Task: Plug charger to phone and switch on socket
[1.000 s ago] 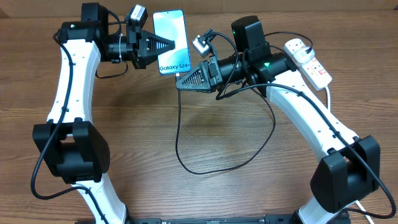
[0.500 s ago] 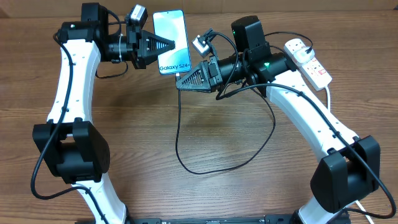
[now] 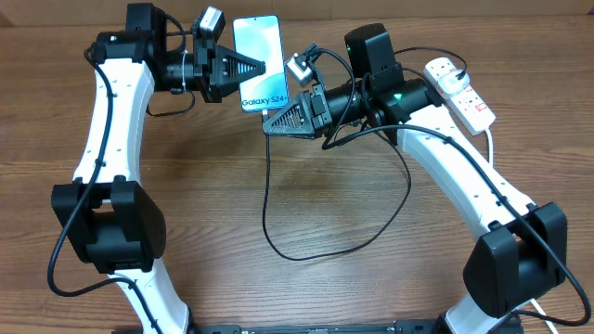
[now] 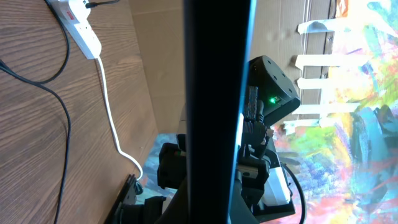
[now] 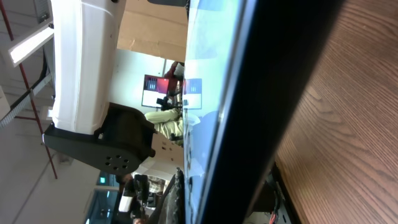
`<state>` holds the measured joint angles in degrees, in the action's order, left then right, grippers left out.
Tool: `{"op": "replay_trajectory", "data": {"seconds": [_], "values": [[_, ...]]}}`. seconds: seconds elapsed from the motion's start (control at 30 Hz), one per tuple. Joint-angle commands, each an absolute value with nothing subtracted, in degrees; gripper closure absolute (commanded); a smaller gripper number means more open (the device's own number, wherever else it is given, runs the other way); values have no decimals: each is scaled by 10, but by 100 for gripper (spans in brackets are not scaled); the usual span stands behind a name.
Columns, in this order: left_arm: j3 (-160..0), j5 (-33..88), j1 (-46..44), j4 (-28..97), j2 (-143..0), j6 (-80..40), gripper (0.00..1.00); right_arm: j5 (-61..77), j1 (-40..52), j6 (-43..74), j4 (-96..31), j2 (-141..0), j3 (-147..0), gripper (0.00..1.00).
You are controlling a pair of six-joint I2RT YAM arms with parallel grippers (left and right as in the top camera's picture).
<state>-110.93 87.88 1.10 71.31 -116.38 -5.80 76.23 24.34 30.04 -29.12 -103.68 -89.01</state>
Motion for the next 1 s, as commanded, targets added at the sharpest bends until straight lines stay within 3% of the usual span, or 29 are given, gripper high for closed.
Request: {"op": "replay_trajectory", "data": {"seconds": [0.0, 0.97], "values": [[-1114, 907, 6, 714, -1160, -51, 96, 761, 240, 300, -286, -1039, -893, 96], [-1114, 907, 7, 716, -1160, -52, 96, 759, 227, 300, -288, -1039, -893, 96]]}}
